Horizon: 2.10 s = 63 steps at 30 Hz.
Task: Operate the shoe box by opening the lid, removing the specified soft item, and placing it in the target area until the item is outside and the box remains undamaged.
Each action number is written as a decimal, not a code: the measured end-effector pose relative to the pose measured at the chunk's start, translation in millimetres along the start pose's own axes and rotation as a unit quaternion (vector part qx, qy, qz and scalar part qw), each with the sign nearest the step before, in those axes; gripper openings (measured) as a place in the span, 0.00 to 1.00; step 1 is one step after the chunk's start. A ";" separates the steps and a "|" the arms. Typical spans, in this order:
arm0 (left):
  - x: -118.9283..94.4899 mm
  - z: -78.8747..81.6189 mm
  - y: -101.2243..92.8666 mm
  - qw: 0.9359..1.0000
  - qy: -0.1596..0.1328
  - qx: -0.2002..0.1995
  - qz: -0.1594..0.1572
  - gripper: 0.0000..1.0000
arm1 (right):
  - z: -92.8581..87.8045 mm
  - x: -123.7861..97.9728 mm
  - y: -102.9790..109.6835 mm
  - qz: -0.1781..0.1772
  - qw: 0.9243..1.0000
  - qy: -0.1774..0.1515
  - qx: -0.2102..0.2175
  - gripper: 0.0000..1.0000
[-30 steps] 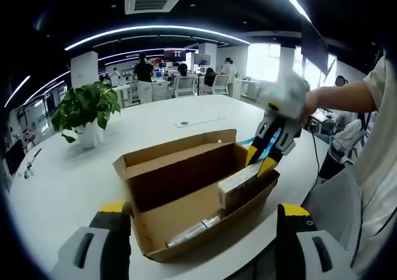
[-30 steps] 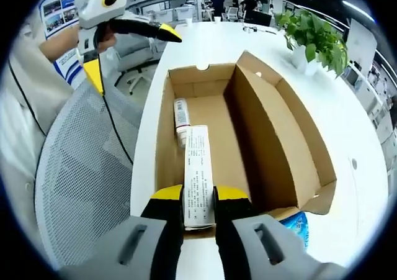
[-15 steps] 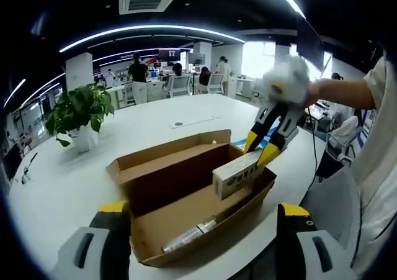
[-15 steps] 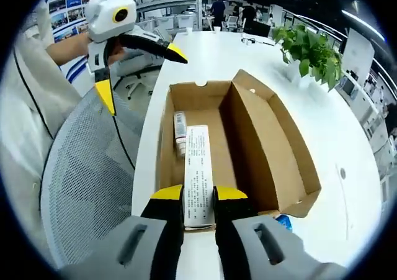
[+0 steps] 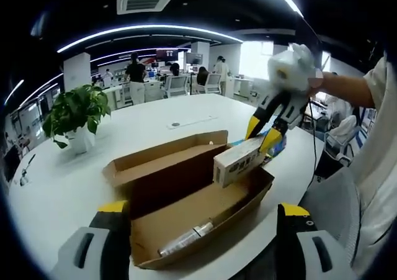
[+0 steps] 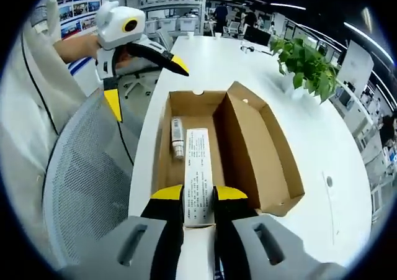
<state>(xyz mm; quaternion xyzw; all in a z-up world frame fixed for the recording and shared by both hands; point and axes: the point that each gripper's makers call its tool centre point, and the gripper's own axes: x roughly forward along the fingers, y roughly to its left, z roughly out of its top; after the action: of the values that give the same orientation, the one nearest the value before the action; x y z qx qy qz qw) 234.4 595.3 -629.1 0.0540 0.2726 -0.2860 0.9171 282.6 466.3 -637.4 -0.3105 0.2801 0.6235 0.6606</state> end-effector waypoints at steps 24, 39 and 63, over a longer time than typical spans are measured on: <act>3.8 3.0 -2.7 1.000 -0.004 0.003 -0.013 1.00 | -22.6 -40.9 -23.6 -0.024 1.000 0.007 -0.007 0.15; -1.9 5.4 -2.7 1.000 -0.017 -0.009 -0.015 1.00 | -41.6 -69.9 -41.5 -0.037 0.999 0.007 -0.012 0.15; -3.7 13.8 -3.9 0.999 -0.027 -0.009 -0.017 1.00 | -84.8 -116.1 -81.3 -0.073 0.997 0.016 -0.003 0.15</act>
<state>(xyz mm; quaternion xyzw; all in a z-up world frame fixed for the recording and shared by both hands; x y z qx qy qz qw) 236.2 590.5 -615.3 0.0330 0.2510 -0.3007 0.9195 357.5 324.1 -599.6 -0.3418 0.2653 0.5695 0.6989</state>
